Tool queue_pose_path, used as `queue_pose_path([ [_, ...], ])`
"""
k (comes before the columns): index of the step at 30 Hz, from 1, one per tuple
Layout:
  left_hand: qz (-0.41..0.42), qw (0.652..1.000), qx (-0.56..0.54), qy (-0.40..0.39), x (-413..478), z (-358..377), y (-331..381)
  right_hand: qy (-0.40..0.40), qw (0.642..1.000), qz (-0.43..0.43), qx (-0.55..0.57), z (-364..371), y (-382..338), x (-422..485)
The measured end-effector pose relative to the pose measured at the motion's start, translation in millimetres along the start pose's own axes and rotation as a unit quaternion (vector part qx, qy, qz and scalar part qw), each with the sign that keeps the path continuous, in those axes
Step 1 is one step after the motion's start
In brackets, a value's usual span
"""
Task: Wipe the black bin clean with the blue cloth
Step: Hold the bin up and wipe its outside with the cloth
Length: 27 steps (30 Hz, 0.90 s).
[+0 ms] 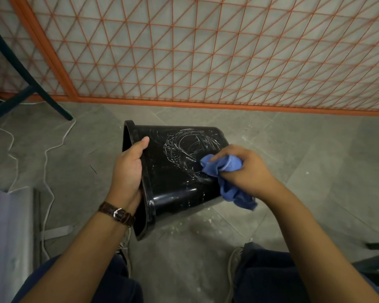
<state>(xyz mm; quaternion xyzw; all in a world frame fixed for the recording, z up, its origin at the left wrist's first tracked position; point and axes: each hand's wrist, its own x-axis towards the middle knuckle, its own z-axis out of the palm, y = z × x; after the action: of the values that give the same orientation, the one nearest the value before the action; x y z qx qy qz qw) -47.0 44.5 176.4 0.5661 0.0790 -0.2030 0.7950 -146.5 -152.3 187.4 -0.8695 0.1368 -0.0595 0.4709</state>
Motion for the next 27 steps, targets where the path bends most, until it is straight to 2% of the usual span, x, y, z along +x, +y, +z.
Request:
queue_pose_path([
  [2, -0.011, 1.000, 0.001, -0.007, 1.0, 1.4, -4.2, 0.078, 0.995, 0.055, -0.032, -2.8, 2.3, 2.7],
  [4, -0.016, 1.000, -0.003, -0.011, 1.0, 3.4, -8.7, 0.115, 0.986, 0.050, -0.113, 1.8, 1.8, 2.4],
  [5, -0.014, 1.000, -0.006, -0.010, 0.7, 4.1, -10.5, 0.104, 0.987, 0.024, -0.123, 6.3, 2.0, 1.5],
  [8, -0.011, 1.000, -0.010, 0.011, -1.3, 5.4, -10.4, 0.000, 0.998, -0.048, -0.036, 12.3, -3.6, -3.2],
  [10, -0.013, 1.000, -0.006, 0.018, -1.1, 5.7, -9.2, -0.040, 0.999, -0.018, 0.017, 4.6, -6.4, -3.2],
  [11, -0.013, 1.000, -0.004, 0.017, -1.2, 6.2, -9.3, -0.027, 0.999, 0.013, 0.033, 0.0, -5.4, -1.5],
  [13, -0.016, 1.000, -0.010, 0.005, -1.2, 7.4, -10.3, 0.052, 0.998, 0.040, 0.016, -4.6, -0.7, 1.7],
  [15, -0.019, 1.000, -0.020, -0.003, -1.4, 9.1, -11.1, 0.091, 0.995, 0.001, -0.046, 0.8, 0.2, 2.9],
  [18, -0.015, 0.999, -0.030, 0.016, -2.2, 9.0, -8.2, 0.013, 0.997, -0.071, -0.028, 15.6, 0.1, -1.4],
  [21, -0.004, 0.999, -0.025, 0.033, -2.3, 5.4, -4.1, -0.029, 0.999, -0.036, 0.016, 11.3, 0.3, 0.3],
  [24, -0.004, 0.999, -0.037, 0.024, -3.3, 5.0, -4.8, 0.076, 0.995, 0.057, -0.004, 2.9, 4.2, 8.5],
  [25, -0.007, 0.999, -0.040, 0.018, -4.6, 6.2, -5.5, 0.110, 0.991, 0.063, -0.038, 3.4, 5.0, 9.6],
  [27, -0.010, 0.999, -0.043, 0.015, -5.7, 7.8, -6.9, 0.113, 0.989, 0.020, -0.091, 11.5, 3.2, 6.6],
])
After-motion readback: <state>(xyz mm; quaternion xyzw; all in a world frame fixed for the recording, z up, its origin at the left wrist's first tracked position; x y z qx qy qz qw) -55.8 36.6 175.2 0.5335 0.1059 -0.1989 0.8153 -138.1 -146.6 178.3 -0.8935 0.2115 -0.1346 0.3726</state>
